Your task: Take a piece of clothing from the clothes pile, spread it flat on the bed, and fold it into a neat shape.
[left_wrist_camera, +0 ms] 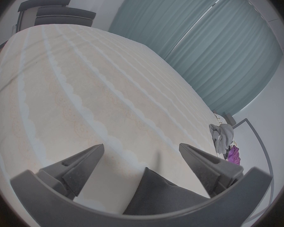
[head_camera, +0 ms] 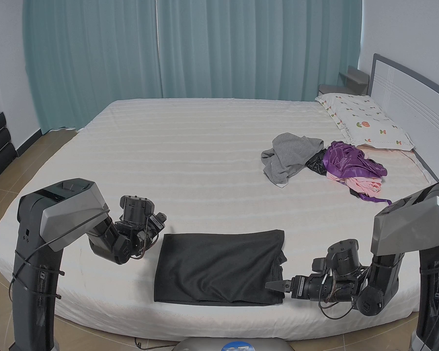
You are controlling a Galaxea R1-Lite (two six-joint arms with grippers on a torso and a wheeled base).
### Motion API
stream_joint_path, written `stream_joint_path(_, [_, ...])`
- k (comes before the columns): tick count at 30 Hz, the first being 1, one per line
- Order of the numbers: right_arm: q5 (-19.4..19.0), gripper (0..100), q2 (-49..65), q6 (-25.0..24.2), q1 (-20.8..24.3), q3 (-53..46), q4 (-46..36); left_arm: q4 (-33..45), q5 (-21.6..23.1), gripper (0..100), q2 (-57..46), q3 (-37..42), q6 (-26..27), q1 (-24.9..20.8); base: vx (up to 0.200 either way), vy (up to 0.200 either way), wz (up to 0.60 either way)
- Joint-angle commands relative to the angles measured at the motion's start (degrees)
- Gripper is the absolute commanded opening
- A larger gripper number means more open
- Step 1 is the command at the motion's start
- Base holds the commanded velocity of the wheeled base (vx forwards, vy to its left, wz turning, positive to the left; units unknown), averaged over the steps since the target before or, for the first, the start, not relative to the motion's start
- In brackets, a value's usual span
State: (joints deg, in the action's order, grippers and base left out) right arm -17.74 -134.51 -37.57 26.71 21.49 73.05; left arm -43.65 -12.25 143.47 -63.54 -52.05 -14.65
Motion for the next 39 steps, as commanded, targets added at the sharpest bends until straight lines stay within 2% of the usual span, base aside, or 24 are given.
stream_joint_path(1, [0.1, 100, -1.1, 0.7, 1.4, 0.2, -0.2, 0.0, -0.1, 100, -0.2, -0.2, 0.0, 0.2, 0.0, 0.0, 0.0])
stream_joint_path(9, [0.2, 100, -1.7, 2.2, 1.9, 1.0, -0.6, 0.0, 0.0, 100, -0.2, -0.4, 0.0, 0.1, 0.0, 0.0, 0.0])
stream_joint_path(13, [0.6, 100, -1.4, 2.4, 2.1, 2.2, -4.1, 0.0, 0.0, 100, -0.2, -0.4, 0.0, 0.1, 0.0, 0.0, 0.0])
stream_joint_path(14, [0.7, 0, -1.4, 2.4, 2.2, 2.3, -4.1, 0.0, 0.0, 100, -0.2, -0.4, 0.0, 0.2, 0.0, 0.0, 0.0])
stream_joint_path(25, [2.9, 0, -1.2, 3.2, 1.9, 2.9, -5.0, 0.1, 0.0, 100, -0.3, -0.3, 0.0, 0.1, 0.0, 0.0, 0.0])
stream_joint_path(28, [6.0, 0, -0.1, 3.3, 1.8, 1.6, -4.6, 0.1, 0.1, 100, -0.3, -0.3, 0.0, 0.1, 0.0, 0.0, 0.0])
stream_joint_path(39, [6.0, 0, 2.9, 4.5, 1.8, -1.0, -6.0, 0.3, 0.1, 100, -0.3, -0.3, 0.0, 0.1, 0.0, 0.0, 0.0])
